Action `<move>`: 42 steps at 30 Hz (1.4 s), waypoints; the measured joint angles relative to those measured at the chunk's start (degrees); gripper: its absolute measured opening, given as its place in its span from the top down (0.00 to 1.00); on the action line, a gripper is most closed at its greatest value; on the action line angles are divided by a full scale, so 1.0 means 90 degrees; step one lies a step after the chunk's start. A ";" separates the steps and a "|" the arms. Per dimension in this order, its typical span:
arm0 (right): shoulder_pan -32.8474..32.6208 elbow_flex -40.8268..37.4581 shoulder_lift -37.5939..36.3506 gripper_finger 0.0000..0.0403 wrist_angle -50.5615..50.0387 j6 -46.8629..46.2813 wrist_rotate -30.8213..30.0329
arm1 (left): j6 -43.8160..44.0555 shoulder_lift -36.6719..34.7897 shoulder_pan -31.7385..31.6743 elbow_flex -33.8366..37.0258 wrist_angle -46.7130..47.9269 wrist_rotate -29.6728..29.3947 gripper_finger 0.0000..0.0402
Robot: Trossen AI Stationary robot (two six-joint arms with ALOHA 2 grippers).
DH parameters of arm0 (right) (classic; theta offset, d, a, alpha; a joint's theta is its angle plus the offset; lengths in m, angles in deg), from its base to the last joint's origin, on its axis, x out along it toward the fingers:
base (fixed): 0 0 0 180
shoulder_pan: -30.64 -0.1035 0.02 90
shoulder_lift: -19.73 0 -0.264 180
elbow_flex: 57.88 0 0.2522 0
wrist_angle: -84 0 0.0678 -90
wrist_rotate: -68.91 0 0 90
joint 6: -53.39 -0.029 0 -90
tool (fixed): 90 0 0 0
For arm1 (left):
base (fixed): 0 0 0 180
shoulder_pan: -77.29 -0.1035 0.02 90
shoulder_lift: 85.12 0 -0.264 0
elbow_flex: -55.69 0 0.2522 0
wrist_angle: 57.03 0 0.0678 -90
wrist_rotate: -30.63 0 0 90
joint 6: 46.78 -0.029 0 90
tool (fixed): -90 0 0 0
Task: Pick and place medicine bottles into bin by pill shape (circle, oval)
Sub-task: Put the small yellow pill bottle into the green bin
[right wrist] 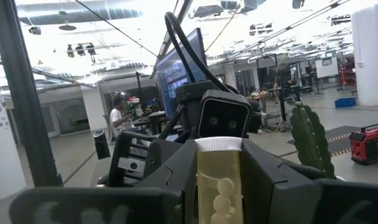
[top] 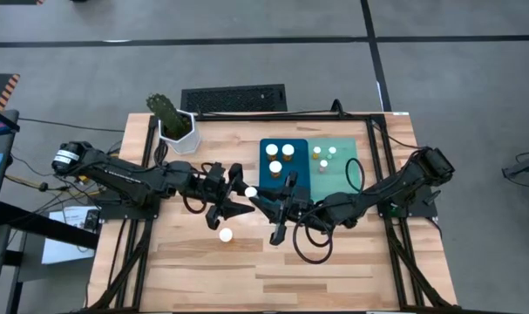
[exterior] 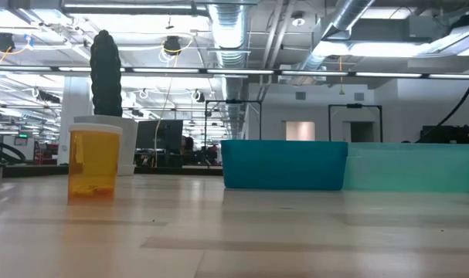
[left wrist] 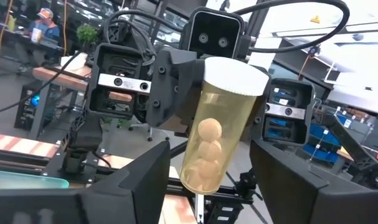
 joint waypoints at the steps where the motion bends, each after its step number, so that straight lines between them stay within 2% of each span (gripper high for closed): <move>1: 0.0000 0.0000 0.0000 0.73 0.0000 0.0000 0.0000 | 0.0000 0.0000 0.0000 0.0000 -0.0002 -0.0013 0.48; 28: 0.0033 0.0000 0.0005 0.73 0.0004 -0.0020 0.0007 | -0.0022 0.0000 0.0000 0.0000 -0.0104 0.0233 0.74; 42: 0.0085 0.0000 0.0002 0.71 -0.0057 -0.0062 0.0061 | -0.0006 -0.0002 0.0000 0.0000 -0.0138 0.0250 0.76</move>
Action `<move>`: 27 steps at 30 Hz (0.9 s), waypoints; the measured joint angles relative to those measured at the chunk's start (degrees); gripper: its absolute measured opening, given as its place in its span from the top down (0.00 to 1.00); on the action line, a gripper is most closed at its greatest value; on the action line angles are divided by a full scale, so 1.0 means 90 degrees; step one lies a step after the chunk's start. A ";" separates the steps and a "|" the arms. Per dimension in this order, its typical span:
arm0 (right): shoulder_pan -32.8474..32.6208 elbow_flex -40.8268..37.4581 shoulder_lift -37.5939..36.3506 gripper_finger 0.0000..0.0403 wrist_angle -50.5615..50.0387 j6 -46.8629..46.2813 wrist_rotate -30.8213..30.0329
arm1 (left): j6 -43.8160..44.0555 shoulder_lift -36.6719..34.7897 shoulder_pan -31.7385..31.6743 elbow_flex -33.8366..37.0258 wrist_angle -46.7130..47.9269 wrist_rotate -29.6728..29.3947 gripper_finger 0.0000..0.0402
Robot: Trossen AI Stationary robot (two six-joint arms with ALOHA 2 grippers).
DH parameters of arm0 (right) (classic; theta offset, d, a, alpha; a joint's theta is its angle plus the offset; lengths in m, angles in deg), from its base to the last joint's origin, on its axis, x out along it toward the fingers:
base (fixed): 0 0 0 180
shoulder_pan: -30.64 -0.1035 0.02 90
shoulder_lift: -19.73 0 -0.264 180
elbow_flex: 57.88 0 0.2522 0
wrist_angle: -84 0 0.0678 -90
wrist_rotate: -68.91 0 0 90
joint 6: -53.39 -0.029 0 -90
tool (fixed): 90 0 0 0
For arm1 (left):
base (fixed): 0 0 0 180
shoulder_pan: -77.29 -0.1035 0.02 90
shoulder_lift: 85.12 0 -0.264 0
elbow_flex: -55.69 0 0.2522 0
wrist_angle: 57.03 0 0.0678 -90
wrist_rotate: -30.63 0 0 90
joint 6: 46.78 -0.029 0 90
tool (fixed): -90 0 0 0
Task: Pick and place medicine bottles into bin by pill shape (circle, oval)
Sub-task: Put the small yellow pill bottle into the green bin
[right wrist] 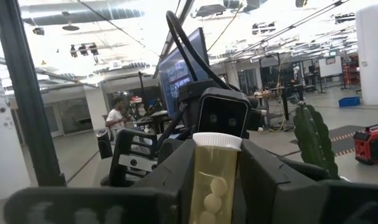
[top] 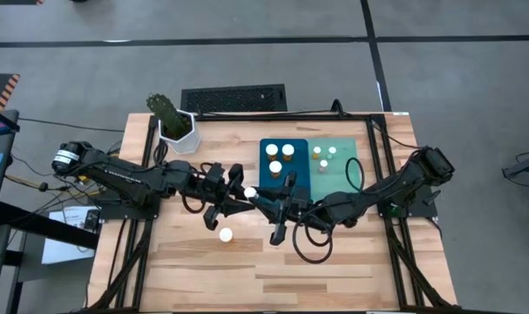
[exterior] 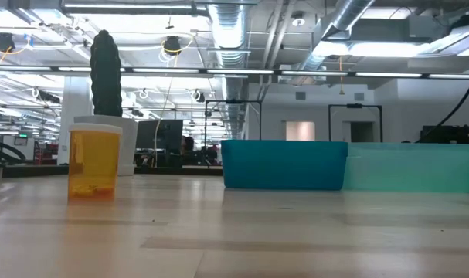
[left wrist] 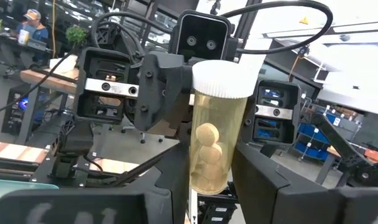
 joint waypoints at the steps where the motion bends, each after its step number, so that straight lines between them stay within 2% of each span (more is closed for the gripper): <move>1: 0.0002 0.0000 -0.0002 0.69 -0.0039 0.0005 0.0029 | 0.0009 0.0000 0.0000 0.0000 0.0004 0.0008 0.76; 8: 0.0006 0.0000 0.0007 0.43 -0.0210 0.0040 0.0031 | 0.0052 -0.0005 0.0002 0.0000 -0.0025 0.0074 0.76; 11: -0.0002 0.0000 0.0007 0.35 -0.0213 0.0026 -0.0065 | 0.0061 -0.0005 0.0002 0.0000 -0.0008 0.0132 0.76; 16: -0.0084 0.0002 -0.0341 0.34 -0.0743 -0.0080 -0.0106 | 0.0074 -0.0005 0.0002 -0.0002 0.0281 0.0182 0.76; 19: -0.0183 0.0002 -0.0764 0.35 -0.1727 -0.0500 -0.0105 | 0.0074 -0.0006 0.0002 -0.0002 0.0583 0.0230 0.76; 27: -0.0339 0.0005 -0.1800 0.35 -0.4931 -0.2551 0.0088 | -0.0198 -0.0007 0.0002 -0.0005 0.2042 0.0229 0.76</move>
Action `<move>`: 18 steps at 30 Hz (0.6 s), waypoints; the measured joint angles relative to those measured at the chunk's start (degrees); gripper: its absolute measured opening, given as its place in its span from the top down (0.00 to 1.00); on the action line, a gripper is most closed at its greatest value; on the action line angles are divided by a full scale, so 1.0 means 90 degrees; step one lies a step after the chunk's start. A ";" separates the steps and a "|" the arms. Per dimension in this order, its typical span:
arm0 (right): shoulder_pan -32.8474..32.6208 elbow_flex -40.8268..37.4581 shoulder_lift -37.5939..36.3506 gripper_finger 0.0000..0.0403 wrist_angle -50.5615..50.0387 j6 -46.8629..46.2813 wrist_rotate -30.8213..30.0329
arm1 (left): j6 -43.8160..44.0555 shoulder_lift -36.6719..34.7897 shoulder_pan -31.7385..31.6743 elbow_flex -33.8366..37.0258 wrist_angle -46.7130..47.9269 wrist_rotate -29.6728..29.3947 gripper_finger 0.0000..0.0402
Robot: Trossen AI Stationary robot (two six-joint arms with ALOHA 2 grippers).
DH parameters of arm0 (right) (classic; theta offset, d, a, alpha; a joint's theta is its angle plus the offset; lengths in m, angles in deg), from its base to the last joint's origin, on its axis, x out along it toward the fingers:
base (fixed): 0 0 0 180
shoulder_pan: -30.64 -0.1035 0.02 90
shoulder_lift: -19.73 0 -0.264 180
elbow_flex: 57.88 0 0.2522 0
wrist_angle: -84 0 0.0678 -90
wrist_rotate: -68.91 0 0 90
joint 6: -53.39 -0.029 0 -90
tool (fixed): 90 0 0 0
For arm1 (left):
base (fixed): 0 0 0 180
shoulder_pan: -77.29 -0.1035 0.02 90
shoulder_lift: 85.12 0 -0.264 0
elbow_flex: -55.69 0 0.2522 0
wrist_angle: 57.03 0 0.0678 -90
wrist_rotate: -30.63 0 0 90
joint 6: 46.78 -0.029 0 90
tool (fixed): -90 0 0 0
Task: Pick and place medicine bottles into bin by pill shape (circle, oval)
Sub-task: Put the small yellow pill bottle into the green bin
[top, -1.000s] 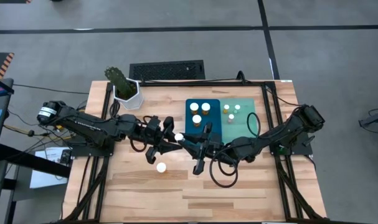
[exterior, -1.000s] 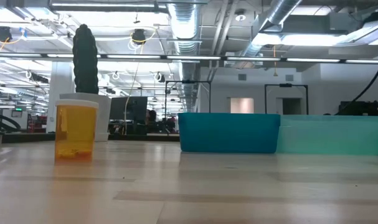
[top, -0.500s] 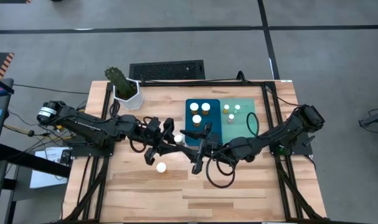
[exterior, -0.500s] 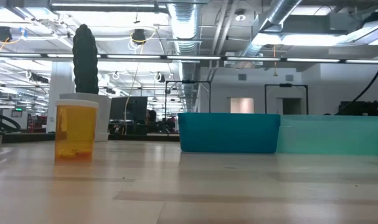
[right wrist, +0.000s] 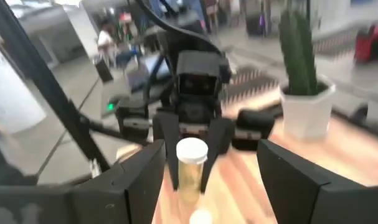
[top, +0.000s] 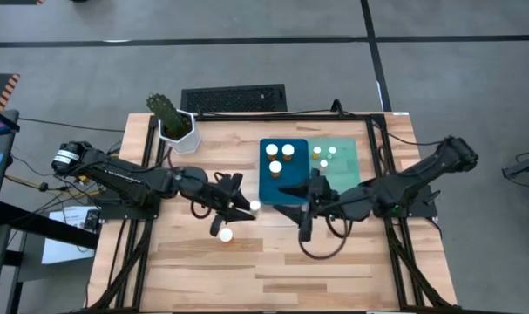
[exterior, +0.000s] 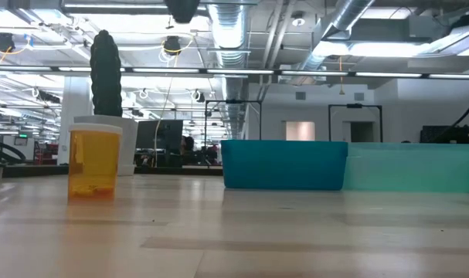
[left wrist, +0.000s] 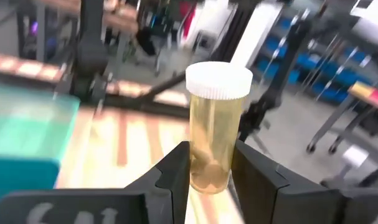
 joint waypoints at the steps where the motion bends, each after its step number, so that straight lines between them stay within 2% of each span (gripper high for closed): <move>1: 0.0038 0.0000 -0.0041 0.35 -0.0242 -0.0200 0.0118 | -0.0052 0.0000 0.0000 0.0000 0.0194 -0.0004 0.76; 5: 0.0303 0.0006 0.0004 0.35 -0.0781 -0.0798 0.0894 | -0.0266 0.0000 0.0000 0.0000 0.0829 -0.0035 0.76; 9: 0.0619 0.0349 0.0496 0.35 -0.1412 -0.1000 0.1811 | -0.0304 0.0000 0.0000 0.0000 0.1169 -0.0036 0.76; 13: 0.0862 0.1021 0.1098 0.35 -0.2007 -0.0610 0.2404 | -0.0304 0.0000 0.0000 0.0000 0.1327 -0.0036 0.76; 18: 0.1032 0.2067 0.1641 0.35 -0.3024 0.0175 0.2511 | -0.0304 0.0000 0.0002 0.0000 0.1495 -0.0032 0.76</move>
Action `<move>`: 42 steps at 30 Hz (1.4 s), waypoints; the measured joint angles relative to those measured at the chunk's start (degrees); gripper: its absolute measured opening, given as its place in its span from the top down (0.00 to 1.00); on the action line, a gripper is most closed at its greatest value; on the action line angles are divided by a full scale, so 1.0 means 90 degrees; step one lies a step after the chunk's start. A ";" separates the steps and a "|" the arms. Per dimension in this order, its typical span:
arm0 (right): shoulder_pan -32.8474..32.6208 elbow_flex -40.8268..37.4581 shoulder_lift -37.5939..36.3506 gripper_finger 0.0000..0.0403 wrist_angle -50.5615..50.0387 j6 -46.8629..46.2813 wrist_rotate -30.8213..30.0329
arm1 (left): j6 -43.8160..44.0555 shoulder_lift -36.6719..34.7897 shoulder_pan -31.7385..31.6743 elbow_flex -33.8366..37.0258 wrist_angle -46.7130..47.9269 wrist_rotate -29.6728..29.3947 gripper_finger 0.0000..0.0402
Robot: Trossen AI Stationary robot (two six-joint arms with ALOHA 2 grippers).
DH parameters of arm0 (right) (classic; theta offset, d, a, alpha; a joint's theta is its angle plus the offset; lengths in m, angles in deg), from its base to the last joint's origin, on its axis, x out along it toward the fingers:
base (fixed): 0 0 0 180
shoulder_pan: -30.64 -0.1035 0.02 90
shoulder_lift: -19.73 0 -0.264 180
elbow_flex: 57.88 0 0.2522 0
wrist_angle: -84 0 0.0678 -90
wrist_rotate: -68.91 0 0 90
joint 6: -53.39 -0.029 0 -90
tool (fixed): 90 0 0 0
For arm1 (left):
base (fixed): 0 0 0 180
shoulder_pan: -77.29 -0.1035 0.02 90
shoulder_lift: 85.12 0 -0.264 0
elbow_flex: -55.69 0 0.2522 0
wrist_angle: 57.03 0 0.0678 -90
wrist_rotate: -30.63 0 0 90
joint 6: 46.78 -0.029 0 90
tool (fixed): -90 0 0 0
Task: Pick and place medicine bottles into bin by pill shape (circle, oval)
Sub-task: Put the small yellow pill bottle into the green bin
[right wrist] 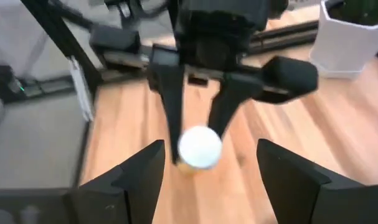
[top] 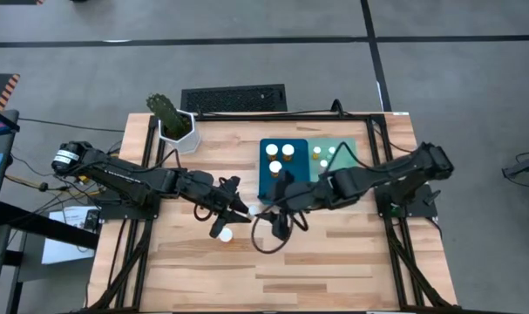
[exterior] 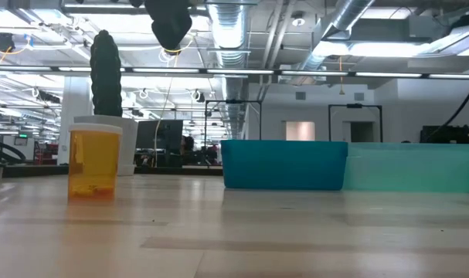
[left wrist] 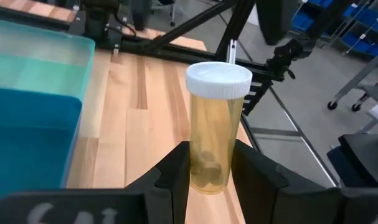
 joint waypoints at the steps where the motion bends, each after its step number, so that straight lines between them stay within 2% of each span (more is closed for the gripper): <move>1: 0.0025 0.0191 0.0068 0.35 -0.0292 0.0114 0.0003 | 0.0000 0.0000 0.0000 0.0000 0.0025 0.0000 0.76; 6: 0.0221 0.0932 0.0437 0.30 -0.1016 0.0285 0.0552 | -0.0013 0.0000 0.0000 0.0000 0.0075 -0.0029 0.76; 11: 0.0384 0.1210 0.0749 0.25 -0.1124 0.0320 0.0981 | -0.0070 0.0002 0.0000 0.0000 0.0027 -0.0032 0.76; 37: 0.0480 0.1222 0.0941 0.25 -0.1289 0.0526 0.1184 | -0.0153 0.0002 0.0000 0.0002 -0.0112 -0.0151 0.76; 42: 0.0517 0.1231 0.0926 0.30 -0.1252 0.0550 0.1184 | -0.0175 0.0002 0.0000 0.0002 -0.0108 -0.0155 0.76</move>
